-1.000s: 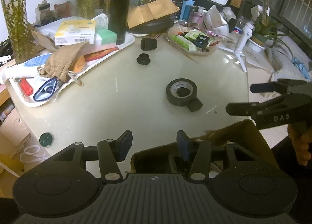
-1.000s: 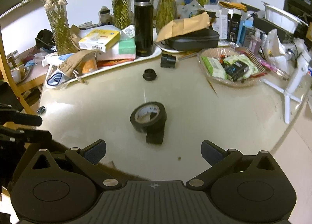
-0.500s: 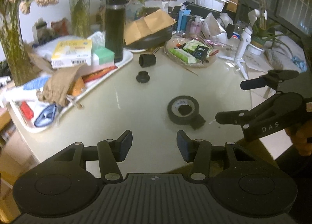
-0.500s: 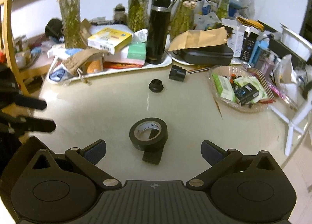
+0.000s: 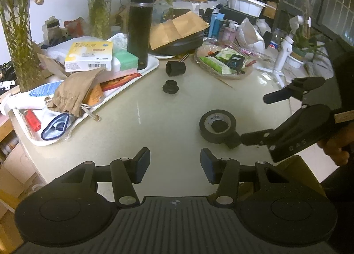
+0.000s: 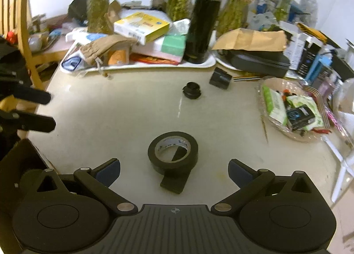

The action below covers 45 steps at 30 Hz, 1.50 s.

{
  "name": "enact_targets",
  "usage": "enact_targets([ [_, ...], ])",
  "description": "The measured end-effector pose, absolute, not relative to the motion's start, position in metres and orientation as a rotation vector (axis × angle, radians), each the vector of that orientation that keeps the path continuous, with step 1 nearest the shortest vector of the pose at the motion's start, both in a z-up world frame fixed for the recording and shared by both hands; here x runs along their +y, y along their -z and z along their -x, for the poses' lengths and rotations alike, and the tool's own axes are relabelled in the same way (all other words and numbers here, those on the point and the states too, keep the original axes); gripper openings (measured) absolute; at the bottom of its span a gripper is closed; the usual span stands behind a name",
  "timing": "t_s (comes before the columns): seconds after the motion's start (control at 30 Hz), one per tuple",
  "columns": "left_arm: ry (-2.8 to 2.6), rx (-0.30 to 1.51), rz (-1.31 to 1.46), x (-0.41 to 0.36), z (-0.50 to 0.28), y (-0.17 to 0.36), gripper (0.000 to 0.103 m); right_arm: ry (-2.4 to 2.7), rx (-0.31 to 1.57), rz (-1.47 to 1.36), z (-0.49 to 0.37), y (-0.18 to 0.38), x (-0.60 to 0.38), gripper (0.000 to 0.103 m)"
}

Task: Organize rigid objects
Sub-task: 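Close the right tool on the black electrical tape roll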

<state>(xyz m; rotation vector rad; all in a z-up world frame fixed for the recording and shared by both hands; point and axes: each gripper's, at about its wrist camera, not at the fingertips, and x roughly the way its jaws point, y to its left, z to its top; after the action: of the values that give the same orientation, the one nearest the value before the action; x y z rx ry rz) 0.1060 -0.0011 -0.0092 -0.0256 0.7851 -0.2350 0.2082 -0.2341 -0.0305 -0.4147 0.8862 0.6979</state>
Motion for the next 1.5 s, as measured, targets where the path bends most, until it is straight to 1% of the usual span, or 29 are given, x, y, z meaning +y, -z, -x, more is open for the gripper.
enact_targets([
  [0.43, 0.222, 0.794, 0.055, 0.004, -0.109, 0.012, 0.049, -0.741, 0.943, 0.517, -0.238, 0.061, -0.205, 0.102],
  [0.53, 0.221, 0.798, 0.057, 0.004, -0.11, 0.013, 0.049, -0.741, 0.959, 0.523, -0.246, 0.068, -0.198, 0.1],
  [0.63, 0.222, 0.8, 0.056, 0.004, -0.11, 0.014, 0.049, -0.74, 0.979, 0.535, -0.254, 0.076, -0.191, 0.096],
  [0.73, 0.22, 0.8, 0.058, 0.004, -0.11, 0.014, 0.049, -0.737, 0.997, 0.543, -0.259, 0.082, -0.188, 0.09],
  [0.77, 0.218, 0.801, 0.059, 0.005, -0.11, 0.014, 0.049, -0.736, 1.001, 0.545, -0.26, 0.083, -0.187, 0.085],
  [0.8, 0.217, 0.802, 0.06, 0.005, -0.11, 0.014, 0.049, -0.735, 1.006, 0.546, -0.26, 0.085, -0.186, 0.077],
  [0.83, 0.216, 0.802, 0.061, 0.005, -0.11, 0.014, 0.049, -0.737, 1.013, 0.545, -0.26, 0.086, -0.186, 0.075],
  [1.03, 0.219, 0.8, 0.059, 0.004, -0.11, 0.014, 0.049, -0.736, 1.019, 0.495, -0.258, 0.082, -0.19, 0.075],
  [1.27, 0.221, 0.8, 0.054, 0.002, -0.11, 0.014, 0.049, -0.706, 0.992, 0.417, -0.251, 0.062, -0.211, 0.075],
  [1.5, 0.227, 0.807, 0.039, -0.002, -0.111, 0.012, 0.049, -0.658, 0.997, 0.263, -0.244, 0.043, -0.244, 0.075],
])
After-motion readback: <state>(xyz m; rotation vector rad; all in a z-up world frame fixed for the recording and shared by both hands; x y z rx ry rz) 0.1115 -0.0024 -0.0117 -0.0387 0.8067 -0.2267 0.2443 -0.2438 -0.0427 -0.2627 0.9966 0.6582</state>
